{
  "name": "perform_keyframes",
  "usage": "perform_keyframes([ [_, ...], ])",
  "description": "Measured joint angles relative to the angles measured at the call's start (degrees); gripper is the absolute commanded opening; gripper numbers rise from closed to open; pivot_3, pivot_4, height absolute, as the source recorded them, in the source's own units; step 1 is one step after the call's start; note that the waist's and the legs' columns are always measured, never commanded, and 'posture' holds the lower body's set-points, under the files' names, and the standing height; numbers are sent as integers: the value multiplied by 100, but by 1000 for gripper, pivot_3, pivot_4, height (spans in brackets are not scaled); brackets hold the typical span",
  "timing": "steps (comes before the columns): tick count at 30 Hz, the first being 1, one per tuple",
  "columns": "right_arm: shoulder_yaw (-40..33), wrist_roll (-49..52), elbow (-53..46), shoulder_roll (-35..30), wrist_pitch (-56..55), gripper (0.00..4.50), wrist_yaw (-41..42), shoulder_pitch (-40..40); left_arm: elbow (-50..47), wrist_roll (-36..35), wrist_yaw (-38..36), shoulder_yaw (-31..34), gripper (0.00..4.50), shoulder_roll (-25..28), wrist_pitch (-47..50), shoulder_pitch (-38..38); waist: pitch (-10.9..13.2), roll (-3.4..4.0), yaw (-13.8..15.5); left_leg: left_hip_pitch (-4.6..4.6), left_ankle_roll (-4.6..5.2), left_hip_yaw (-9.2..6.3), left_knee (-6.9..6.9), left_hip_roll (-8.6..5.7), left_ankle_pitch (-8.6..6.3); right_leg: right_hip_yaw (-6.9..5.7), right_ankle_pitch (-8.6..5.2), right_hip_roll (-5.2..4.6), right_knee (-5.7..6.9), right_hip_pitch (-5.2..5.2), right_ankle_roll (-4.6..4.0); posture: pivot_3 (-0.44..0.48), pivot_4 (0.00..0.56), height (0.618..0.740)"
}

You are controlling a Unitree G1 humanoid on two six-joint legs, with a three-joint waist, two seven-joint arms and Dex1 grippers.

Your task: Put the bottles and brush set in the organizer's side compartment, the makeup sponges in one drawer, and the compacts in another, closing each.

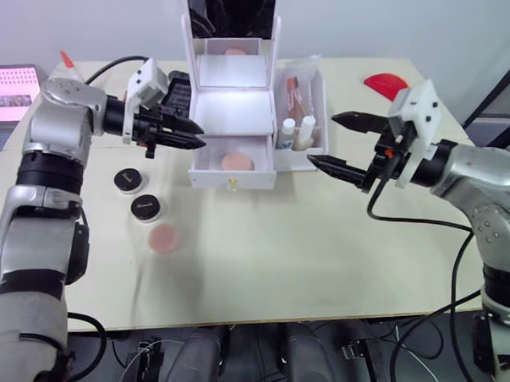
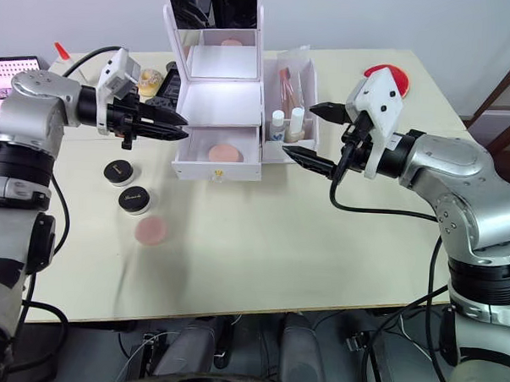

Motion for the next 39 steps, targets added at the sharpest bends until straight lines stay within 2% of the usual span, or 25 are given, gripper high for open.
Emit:
perform_keyframes([
  [2, 0, -1, -1, 2, 1, 4500, -14, 0, 0, 0, -1, -1, 1556, 0, 0, 0, 0, 0, 0, 0, 0, 0, 0, 0, 0, 0, 0, 0, 0, 0, 0, 0, 150, 738],
  [5, 1, -2, -1, 4, 1, 4500, -27, 0, -16, -8, 0, -1, 689, 0, 21, 0, 0, 0, 0, 0, 0, 0, 0, 0, 0, 0, 0, 0, 0, 0, 0, 0, 150, 738],
  [6, 2, -3, -1, 5, 1, 4500, -27, 0, -21, -11, 0, -1, 260, 0, 35, 0, 0, 0, 0, 0, 0, 0, 0, 0, 0, 0, 0, 0, 0, 0, 0, 0, 150, 738],
  [7, 3, -3, -1, 5, 0, 4500, -27, 0, -37, -15, -1, -1, 98, 0, 67, 1, 0, 0, 0, 0, 0, 1, 0, 0, 0, 0, 0, 0, 0, 0, 0, 0, 150, 738],
  [17, 5, -13, 16, 6, -11, 4500, 11, 0, -354, -122, 6, -44, 98, -4, 183, 224, 0, 0, -3, 0, 0, 0, 0, 0, 0, 0, 0, 0, 0, 0, 0, 0, 150, 738],
  [23, 17, -49, 62, 32, -14, 4500, 14, -1, -389, 178, -55, -420, 98, -57, -318, 225, 0, 0, 9, 0, 0, 1, 1, -1, 0, 0, 0, -1, 0, 1, 0, 0, 150, 738],
  [32, 12, -48, -65, 71, -11, 4500, -93, 25, 372, 556, -139, -694, 98, -329, -1033, -302, 0, 0, 4, 0, 0, 3, 0, -1, 0, 0, 0, 0, 0, 0, 0, 0, 150, 738],
  [39, 10, -38, -161, 76, -3, 4500, -177, 112, 620, 548, -209, -670, 98, -428, -1069, -451, 0, 0, 0, 0, 0, 2, 1, -1, 0, 0, 0, 0, 0, 0, 0, 0, 150, 738],
])
